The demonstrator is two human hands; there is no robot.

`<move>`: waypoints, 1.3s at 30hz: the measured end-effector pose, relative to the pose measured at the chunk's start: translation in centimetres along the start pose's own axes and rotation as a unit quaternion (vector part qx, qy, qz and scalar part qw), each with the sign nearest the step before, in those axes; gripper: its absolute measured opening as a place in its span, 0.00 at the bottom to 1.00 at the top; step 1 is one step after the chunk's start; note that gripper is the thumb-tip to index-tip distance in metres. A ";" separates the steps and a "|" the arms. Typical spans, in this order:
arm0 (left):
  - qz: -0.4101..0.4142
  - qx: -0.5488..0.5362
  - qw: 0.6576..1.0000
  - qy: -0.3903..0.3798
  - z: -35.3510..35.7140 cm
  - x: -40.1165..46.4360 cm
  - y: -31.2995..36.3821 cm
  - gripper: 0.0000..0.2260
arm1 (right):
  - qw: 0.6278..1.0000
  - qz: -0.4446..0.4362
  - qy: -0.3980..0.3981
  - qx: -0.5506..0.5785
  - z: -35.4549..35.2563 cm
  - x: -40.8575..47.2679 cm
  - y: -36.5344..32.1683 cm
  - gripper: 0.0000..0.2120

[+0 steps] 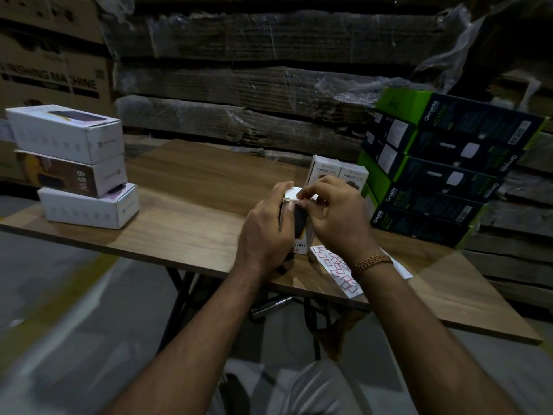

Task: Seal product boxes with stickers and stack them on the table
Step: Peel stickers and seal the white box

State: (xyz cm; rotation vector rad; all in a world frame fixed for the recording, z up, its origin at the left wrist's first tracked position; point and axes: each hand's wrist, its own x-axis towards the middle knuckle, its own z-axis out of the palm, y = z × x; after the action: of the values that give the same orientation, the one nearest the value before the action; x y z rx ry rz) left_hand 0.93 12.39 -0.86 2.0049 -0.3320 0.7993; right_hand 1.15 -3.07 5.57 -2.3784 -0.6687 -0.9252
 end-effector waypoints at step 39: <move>0.011 0.001 1.000 0.013 -0.1 -0.1 0.2 0.19 | 1.000 -0.015 0.017 0.003 0.2 -0.4 0.8 0.03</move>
State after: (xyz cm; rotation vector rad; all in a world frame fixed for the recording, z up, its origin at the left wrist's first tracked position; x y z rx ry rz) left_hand 0.71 12.36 -0.78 1.9934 -0.3388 0.8396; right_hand 1.51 -3.67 4.96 -2.3470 -0.6956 -0.9733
